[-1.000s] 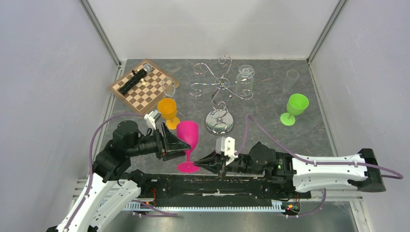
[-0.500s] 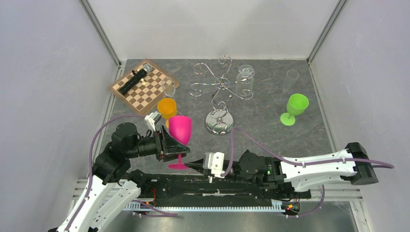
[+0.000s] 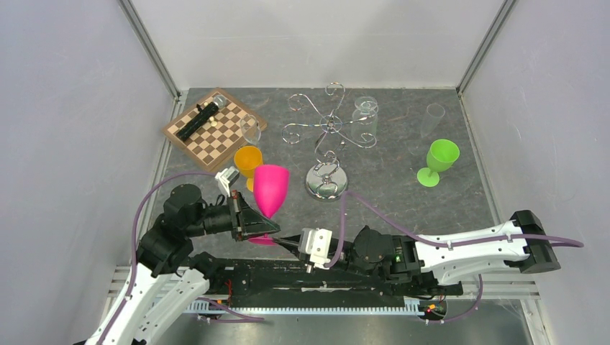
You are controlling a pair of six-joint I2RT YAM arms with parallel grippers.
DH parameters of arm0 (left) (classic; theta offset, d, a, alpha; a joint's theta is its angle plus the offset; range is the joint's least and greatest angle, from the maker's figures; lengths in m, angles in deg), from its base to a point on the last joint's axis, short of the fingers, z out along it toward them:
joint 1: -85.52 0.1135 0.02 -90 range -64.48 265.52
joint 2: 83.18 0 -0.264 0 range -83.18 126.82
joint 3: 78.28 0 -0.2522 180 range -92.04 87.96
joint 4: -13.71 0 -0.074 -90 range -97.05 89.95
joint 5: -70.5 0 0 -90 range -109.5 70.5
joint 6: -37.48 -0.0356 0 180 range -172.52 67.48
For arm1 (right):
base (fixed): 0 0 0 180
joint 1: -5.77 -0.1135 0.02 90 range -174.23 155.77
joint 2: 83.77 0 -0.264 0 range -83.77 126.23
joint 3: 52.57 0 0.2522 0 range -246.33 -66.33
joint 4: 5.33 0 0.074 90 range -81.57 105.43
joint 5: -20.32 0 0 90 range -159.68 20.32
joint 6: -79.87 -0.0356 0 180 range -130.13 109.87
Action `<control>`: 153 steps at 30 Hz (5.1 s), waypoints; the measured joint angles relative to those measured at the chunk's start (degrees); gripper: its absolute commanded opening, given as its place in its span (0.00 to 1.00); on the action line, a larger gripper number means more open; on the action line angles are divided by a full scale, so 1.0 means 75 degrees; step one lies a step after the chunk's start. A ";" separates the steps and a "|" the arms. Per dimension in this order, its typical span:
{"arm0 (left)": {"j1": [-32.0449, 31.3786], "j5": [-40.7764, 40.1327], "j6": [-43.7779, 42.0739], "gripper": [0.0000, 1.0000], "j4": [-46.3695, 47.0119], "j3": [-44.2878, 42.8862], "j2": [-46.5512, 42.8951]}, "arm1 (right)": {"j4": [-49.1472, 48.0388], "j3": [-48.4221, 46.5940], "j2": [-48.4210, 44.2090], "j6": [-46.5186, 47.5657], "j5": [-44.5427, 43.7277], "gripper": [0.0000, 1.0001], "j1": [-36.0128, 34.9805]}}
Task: Take the wine glass off the wine glass rack
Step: Place the wine glass at the center of the board.
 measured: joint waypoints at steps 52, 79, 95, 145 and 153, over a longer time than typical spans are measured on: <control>-0.0469 0.1786 -0.4861 0.02 -0.3013 -0.0213 -0.0647 | 0.5805 -0.2873 -0.0557 -0.3649 0.5155 0.56 0.4164; -0.0959 0.1542 -0.5811 0.02 -0.3707 -0.0641 -0.0644 | 0.4179 -0.2340 0.0504 -0.4293 0.8585 0.43 0.4261; -0.1040 0.1381 -0.6076 0.14 -0.3908 -0.0810 -0.0583 | 0.3573 -0.2305 0.0822 -0.4581 0.8944 0.00 0.3963; -0.1035 -0.0848 -0.5709 0.76 -0.2719 -0.1472 0.0699 | 1.1007 -0.3270 -0.1769 -0.5045 0.0659 0.00 0.3920; -0.1035 -0.0851 -0.5709 0.76 -0.2381 -0.1472 0.0749 | 1.1978 -0.3797 -0.1472 -0.5759 -0.0743 0.00 0.4208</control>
